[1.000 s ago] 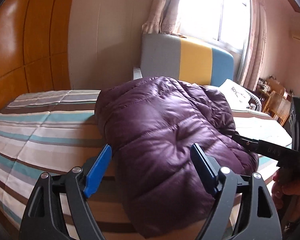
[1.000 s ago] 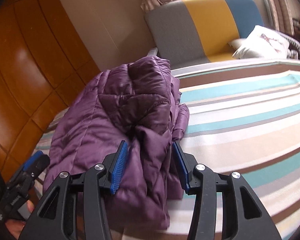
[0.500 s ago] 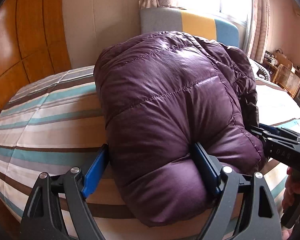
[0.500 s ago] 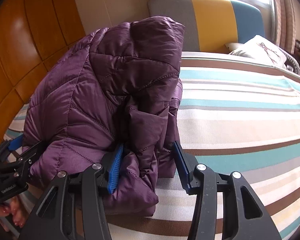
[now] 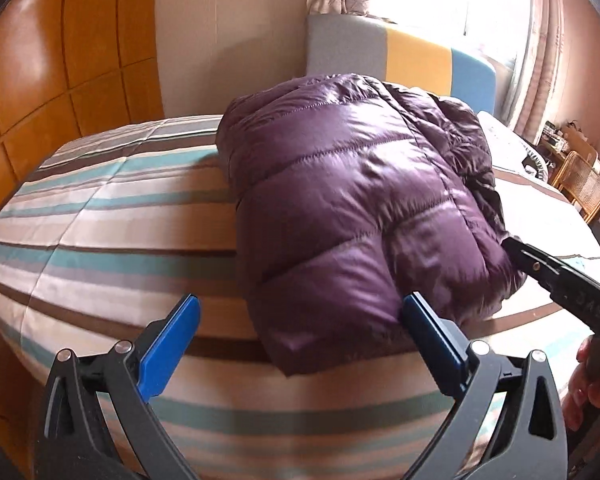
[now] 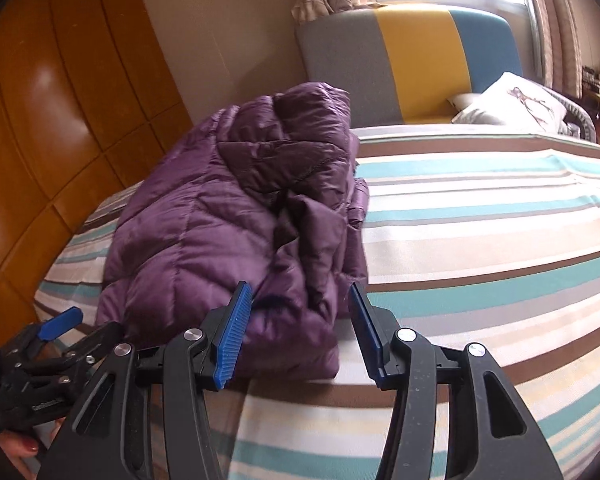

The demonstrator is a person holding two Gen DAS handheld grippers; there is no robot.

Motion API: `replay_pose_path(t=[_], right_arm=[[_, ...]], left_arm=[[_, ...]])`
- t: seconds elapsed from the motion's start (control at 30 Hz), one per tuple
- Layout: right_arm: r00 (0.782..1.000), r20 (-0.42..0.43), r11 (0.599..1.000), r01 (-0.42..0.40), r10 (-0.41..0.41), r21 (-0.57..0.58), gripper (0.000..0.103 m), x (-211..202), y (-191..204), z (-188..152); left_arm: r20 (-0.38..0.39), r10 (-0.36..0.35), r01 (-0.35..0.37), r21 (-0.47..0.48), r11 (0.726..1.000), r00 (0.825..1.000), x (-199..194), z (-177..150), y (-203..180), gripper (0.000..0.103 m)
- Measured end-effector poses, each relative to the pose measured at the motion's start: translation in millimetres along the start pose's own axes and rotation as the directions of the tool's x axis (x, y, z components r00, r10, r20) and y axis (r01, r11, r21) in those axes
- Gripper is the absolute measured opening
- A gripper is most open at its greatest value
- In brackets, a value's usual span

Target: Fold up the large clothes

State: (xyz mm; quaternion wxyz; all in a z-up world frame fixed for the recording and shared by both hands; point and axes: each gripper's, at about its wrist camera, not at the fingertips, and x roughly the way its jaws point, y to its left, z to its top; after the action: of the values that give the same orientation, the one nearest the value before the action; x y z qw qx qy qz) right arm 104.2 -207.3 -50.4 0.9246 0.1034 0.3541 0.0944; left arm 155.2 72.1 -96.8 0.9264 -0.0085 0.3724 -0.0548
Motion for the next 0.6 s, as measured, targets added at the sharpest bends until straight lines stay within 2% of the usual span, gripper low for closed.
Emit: replay_pose_path(t=[0.03,0.07,0.1,0.27,0.37,0.47,0.5,0.53,0.6], right_arm=[[1.0,0.003,1.0,0.003,-0.003,-0.01,0.051,-3,2,-2],[1.0,0.01,1.0,0.003,-0.003,-0.017,0.061,-6,5,-3],[1.0,0.018,1.0,0.001,0.0,-0.022,0.066,-11,9,-6],[0.999,0.047,0.997,-0.006,0.009,-0.075,0.068,-32,25,-18],[0.998,0.06,0.997,0.004,0.001,-0.077,0.08,-40,28,-24],[0.998,0.068,0.996,0.001,0.005,-0.093,0.081,-49,32,-30],[0.998,0.067,0.995,0.0,0.007,-0.097,0.084,-51,32,-31],[0.998,0.069,0.995,-0.001,0.008,-0.097,0.091,-53,32,-32],[0.997,0.081,0.996,0.005,0.003,-0.092,0.094,-59,34,-35]], left_arm=[[0.003,0.011,-0.011,0.004,1.0,1.0,-4,-3,-2,0.101],[0.008,0.027,-0.027,0.008,1.0,1.0,-6,-6,-4,0.101],[0.011,0.039,-0.039,0.014,0.999,0.999,-9,-7,-6,0.101],[-0.002,0.055,-0.055,0.008,0.998,0.998,-24,-19,-13,0.101],[-0.005,0.052,-0.052,-0.042,0.998,0.999,-35,-23,-10,0.101],[0.041,0.086,-0.083,-0.076,0.994,0.995,-49,-23,-5,0.101],[0.06,0.107,-0.102,-0.077,0.992,0.992,-54,-24,-5,0.101],[0.071,0.124,-0.119,-0.074,0.99,0.99,-58,-25,-6,0.101],[0.095,0.152,-0.147,-0.059,0.987,0.984,-67,-27,-8,0.101]])
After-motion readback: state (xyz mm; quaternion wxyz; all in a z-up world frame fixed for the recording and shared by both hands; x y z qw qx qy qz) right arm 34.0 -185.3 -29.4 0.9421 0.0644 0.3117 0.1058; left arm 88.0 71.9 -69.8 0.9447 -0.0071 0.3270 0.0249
